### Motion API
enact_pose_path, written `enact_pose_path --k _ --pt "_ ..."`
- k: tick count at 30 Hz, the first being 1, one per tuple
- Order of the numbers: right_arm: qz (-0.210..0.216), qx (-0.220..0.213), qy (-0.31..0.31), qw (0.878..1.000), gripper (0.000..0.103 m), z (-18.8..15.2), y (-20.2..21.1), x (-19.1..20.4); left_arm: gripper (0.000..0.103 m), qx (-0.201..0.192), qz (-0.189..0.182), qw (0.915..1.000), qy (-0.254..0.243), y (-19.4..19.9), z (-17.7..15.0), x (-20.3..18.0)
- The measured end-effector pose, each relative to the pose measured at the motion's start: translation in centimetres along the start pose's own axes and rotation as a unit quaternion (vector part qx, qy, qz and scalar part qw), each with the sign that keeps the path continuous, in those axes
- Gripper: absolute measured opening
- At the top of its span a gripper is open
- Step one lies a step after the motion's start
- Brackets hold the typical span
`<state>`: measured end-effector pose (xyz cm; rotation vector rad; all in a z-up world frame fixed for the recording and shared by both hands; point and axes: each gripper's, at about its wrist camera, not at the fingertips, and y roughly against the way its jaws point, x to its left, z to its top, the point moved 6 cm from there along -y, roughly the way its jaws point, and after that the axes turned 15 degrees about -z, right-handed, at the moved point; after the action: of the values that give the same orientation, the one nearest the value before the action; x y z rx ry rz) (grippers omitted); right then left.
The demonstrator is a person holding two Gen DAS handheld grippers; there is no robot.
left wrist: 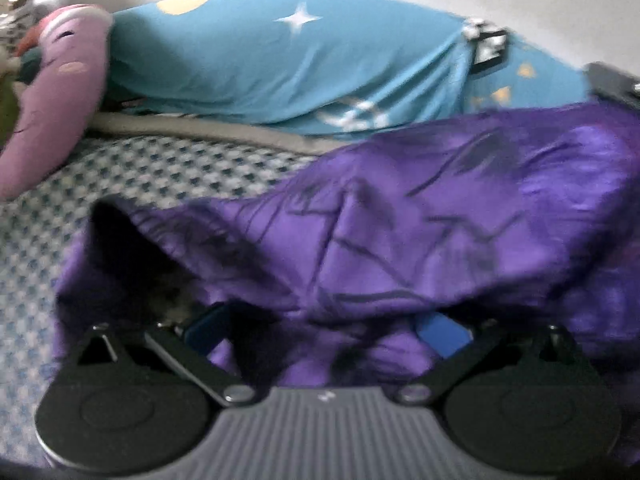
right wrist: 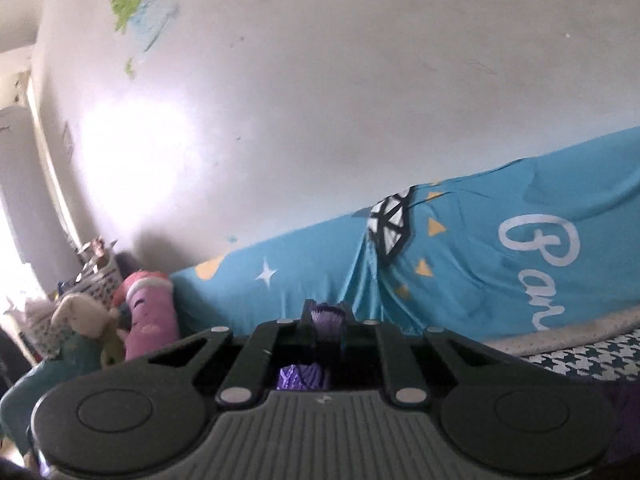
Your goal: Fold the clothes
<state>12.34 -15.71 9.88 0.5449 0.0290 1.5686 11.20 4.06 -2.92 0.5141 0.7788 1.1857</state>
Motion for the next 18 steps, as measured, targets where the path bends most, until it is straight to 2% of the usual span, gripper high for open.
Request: enact_pose_path --k 4,9,12,16,18 --pt "-0.014 0.023 0.046 0.999 0.012 -2.0 -0.1 0.2 0.103 -0.013 -0.006 0.9992 0.038 0.8 0.4 1.7" --pt "0.006 0.07 0.087 0.994 0.012 -5.5 0.6 0.6 0.103 0.016 0.024 0.9972 0.069 0.4 -0.2 3.8" --pt "0.018 0.102 0.128 0.986 0.012 -8.0 1.3 1.1 0.103 0.005 0.018 0.9963 0.084 1.4 0.0 4.6" --pt "0.028 0.136 0.167 0.976 0.013 -11.0 2.0 1.3 0.103 -0.022 0.026 0.9965 0.077 2.9 0.7 4.7" --pt "0.034 0.147 0.177 0.972 0.013 -12.1 2.3 1.3 0.103 -0.037 0.018 0.9963 0.075 3.3 1.1 4.5"
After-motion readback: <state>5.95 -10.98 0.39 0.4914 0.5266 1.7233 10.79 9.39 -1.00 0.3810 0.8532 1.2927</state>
